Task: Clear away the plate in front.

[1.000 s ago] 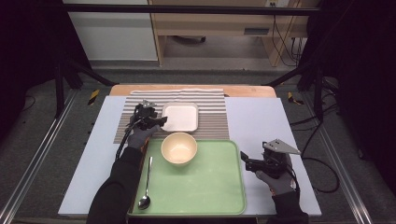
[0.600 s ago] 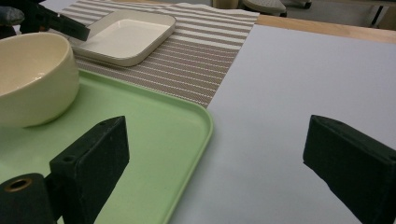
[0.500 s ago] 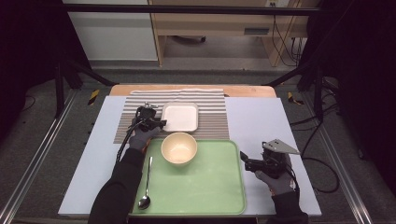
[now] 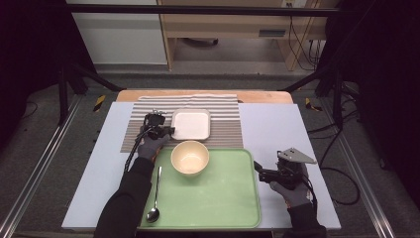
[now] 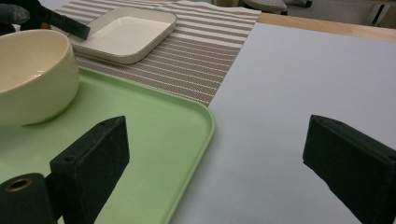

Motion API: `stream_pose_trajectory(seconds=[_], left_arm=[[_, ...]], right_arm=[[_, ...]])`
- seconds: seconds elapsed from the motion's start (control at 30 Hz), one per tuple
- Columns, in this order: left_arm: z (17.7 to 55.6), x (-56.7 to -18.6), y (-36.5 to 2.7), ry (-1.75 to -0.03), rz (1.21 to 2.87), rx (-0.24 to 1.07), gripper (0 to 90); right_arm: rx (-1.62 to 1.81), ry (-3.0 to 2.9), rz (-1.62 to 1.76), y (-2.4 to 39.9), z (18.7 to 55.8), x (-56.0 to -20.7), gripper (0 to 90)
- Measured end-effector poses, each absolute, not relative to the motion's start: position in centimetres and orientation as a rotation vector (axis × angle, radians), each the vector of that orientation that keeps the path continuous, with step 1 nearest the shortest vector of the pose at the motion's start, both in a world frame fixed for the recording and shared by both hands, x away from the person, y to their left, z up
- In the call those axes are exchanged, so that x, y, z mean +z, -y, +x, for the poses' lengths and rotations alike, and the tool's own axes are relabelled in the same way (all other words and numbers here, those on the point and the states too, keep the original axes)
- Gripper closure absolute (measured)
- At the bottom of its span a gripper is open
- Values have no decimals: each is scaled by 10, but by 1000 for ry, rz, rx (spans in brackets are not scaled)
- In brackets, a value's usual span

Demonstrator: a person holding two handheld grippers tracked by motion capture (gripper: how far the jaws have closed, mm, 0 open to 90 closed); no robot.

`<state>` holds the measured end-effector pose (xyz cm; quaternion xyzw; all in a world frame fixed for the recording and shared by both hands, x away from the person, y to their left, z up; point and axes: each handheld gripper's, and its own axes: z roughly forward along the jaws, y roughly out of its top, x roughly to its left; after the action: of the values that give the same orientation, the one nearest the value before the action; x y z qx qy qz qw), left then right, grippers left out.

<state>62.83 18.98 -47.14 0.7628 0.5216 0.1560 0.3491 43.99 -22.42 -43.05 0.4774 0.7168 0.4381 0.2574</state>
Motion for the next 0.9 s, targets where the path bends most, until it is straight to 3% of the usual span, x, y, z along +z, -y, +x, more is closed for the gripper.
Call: stream_pose_trajectory(seconds=[0.2, 0.9], left_arm=[[629, -470, -186, -1388, 1957, 408, 811], [625, -459, -189, -1424, 1865, 408, 870]], right_arm=[[1187, -1947, 1298, 224, 440, -431, 72], [1173, -1946, 1309, 225, 441, -433, 73]])
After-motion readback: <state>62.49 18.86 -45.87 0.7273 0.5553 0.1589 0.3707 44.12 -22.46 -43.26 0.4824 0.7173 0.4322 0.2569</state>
